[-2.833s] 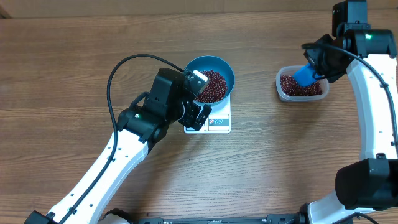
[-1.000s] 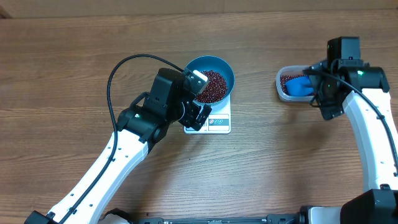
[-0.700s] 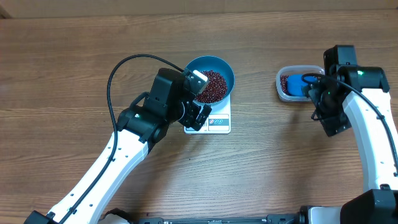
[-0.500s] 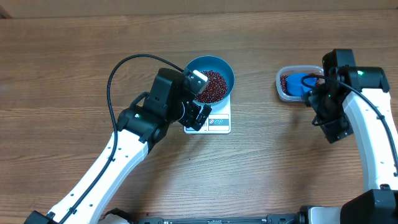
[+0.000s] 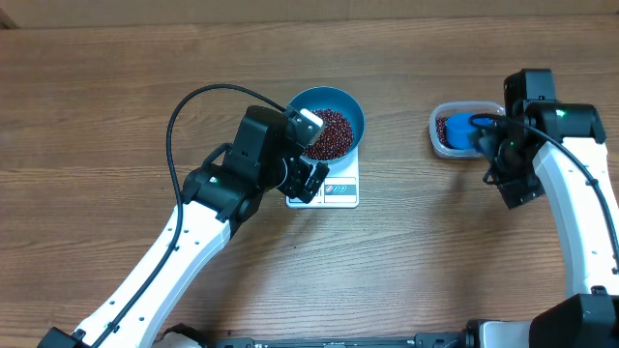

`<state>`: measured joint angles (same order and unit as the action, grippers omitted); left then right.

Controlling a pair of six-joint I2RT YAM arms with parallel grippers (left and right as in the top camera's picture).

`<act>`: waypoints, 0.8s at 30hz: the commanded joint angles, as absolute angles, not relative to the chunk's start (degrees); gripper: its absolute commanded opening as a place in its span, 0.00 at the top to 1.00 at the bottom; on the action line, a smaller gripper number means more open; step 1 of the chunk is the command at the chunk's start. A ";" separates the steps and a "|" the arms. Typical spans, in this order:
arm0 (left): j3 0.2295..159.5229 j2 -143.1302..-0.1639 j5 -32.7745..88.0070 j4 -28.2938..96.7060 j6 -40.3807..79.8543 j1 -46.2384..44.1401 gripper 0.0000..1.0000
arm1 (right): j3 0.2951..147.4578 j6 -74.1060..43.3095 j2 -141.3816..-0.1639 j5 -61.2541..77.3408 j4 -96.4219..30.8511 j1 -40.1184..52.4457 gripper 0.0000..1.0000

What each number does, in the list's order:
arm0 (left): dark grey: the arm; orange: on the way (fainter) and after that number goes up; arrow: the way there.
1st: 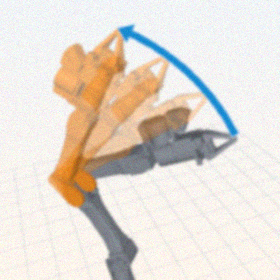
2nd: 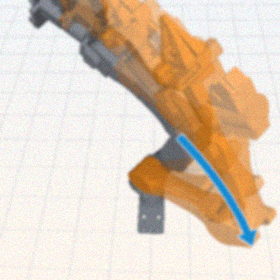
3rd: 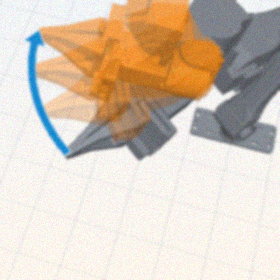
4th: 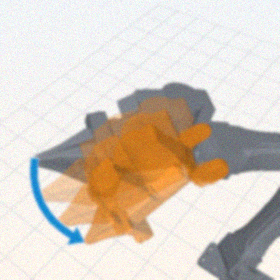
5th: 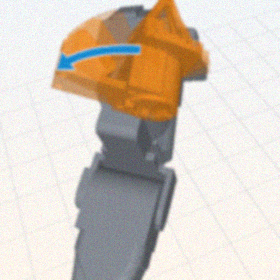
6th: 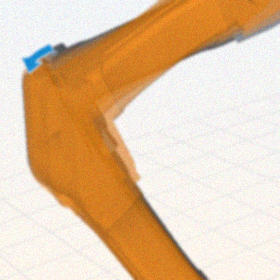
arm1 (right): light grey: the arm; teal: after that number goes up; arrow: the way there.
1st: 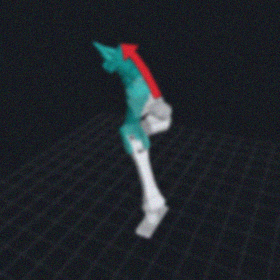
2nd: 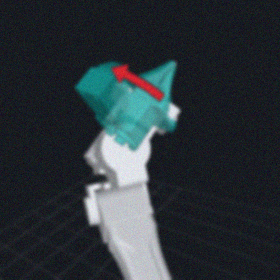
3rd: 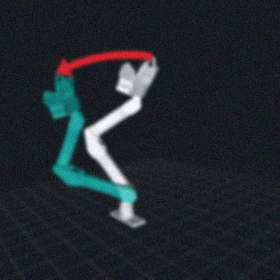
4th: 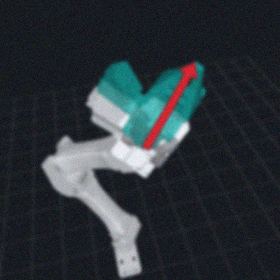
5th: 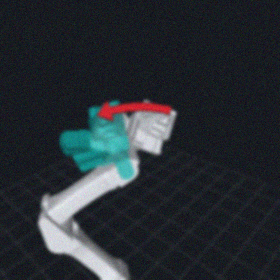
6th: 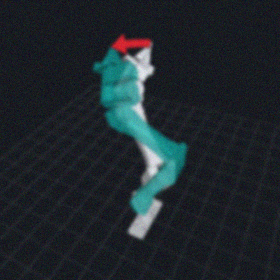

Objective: Scoop item into bowl and weigh 150g on scale
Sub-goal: 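Set the blue scoop down in the tub with the right gripper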

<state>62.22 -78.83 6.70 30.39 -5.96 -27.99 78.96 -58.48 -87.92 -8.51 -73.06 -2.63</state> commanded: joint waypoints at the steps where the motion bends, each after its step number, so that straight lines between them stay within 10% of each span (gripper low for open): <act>1: 62.08 -78.76 7.09 30.20 -5.13 -27.73 0.01 | 78.76 -53.19 -87.96 -5.87 -69.91 -2.96 0.00; 17: 62.08 -78.76 7.07 30.20 -5.13 -27.73 0.00 | 78.78 -0.62 -87.96 -5.72 -49.54 -2.96 0.00; 24: 62.08 -78.76 7.09 30.20 -5.13 -27.73 0.00 | 79.59 0.71 -87.96 -3.92 -55.59 -2.96 0.00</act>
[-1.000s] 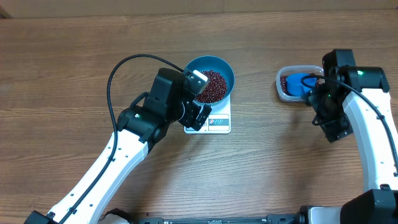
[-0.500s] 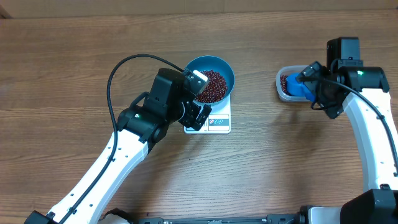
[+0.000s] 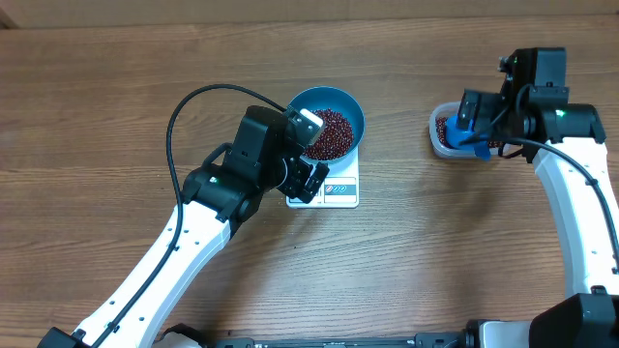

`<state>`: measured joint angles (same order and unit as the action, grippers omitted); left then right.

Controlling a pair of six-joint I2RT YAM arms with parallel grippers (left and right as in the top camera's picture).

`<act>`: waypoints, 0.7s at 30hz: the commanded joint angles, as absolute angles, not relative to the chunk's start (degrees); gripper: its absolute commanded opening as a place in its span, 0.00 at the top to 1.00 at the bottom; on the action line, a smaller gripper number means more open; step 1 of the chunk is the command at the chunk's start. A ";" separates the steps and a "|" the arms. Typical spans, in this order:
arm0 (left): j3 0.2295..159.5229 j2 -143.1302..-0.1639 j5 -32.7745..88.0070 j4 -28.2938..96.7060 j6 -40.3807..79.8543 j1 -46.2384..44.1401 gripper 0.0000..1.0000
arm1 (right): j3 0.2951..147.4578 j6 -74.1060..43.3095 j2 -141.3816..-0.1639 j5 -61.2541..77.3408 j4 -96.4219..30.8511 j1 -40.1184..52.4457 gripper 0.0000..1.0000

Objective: Scoop item into bowl and weigh 150g on scale
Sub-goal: 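Set the blue scoop down in the tub with the right gripper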

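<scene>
A blue bowl (image 3: 340, 104) holding red beans (image 3: 329, 132) stands on the white scale (image 3: 340, 190) at the table's middle. My left gripper (image 3: 308, 174) sits at the bowl's left rim, over the scale's left edge; its jaws are hidden under the wrist. At the right, a clear container (image 3: 441, 135) holds more red beans. My right gripper (image 3: 474, 124) hangs over the container's right side, shut on a blue scoop (image 3: 462, 126) that is tilted down into it.
The left arm's black cable (image 3: 184, 106) loops over the table left of the bowl. Bare wooden table (image 3: 406, 261) lies between the scale and the container, and in front of both.
My right wrist has moved toward the table's far side and turned over the container. The scoop lay flat inside the container; now it is tilted with less blue showing. Left arm, bowl and scale are unchanged.
</scene>
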<state>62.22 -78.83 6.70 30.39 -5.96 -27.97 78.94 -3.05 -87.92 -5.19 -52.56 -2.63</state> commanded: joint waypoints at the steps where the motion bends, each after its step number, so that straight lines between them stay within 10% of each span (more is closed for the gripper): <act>1: 62.08 -78.76 7.09 30.20 -5.13 -27.70 0.00 | 80.42 0.71 -87.96 -3.95 -58.17 -2.96 0.01; 21: 62.08 -78.74 7.09 30.20 -5.13 -27.73 0.01 | 103.68 0.45 -87.94 0.30 -80.23 -2.96 0.00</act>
